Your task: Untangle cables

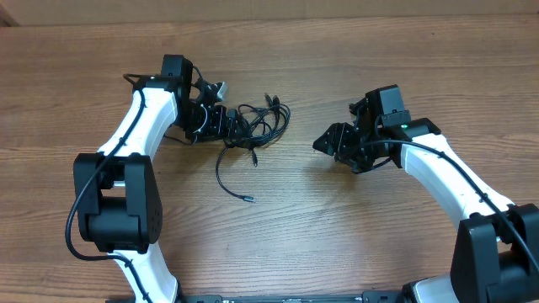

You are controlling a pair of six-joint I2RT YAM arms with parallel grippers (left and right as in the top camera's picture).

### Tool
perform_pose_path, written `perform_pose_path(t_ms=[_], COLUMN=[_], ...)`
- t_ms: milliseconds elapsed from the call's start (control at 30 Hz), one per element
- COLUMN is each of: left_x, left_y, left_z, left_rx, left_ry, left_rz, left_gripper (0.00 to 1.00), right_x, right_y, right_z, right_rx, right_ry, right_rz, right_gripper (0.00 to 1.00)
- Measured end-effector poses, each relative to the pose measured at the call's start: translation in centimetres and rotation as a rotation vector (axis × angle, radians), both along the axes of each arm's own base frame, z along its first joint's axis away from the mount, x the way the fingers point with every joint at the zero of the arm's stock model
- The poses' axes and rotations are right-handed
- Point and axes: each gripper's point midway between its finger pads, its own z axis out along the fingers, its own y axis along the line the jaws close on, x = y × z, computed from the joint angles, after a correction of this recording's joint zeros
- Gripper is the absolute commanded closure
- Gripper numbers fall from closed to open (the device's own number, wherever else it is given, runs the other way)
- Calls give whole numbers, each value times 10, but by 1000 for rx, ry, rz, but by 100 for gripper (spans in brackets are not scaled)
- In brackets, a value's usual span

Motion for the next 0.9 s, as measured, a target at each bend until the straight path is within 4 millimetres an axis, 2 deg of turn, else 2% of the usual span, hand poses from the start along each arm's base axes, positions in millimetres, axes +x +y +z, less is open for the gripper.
perform_pose_path(t_ms=[33,133,300,467,600,700,833,900], left_x=[-1,0,16,22,16,9,6,6], left_y=[-2,-6,-13,-19,-30,-40,-46,-45], left_z=[1,2,3,-6,-18,-28,-31,-31], left_rx=[-7,-17,-6,104,215,266,288,293], left_ry=[0,-3,-49,-59,-38,-20,-20,-20], left_rz=[-6,-5,34,89,116,110,106,107], left_gripper=[0,0,0,6,24,27,26,33], right_x=[0,0,-1,-4,-5,-5,-5,-4], right_y=[1,5,7,7,9,11,13,14], right_z=[0,0,1,-1,-1,-1,-3,-4], right_rx=[1,1,2,1,6,8,-15,-28], right_ry=[-2,-3,-1,25,42,49,47,47], right_rz=[1,3,-1,-13,-30,-44,-58,-72], right_gripper=[34,33,31,28,28,28,27,27])
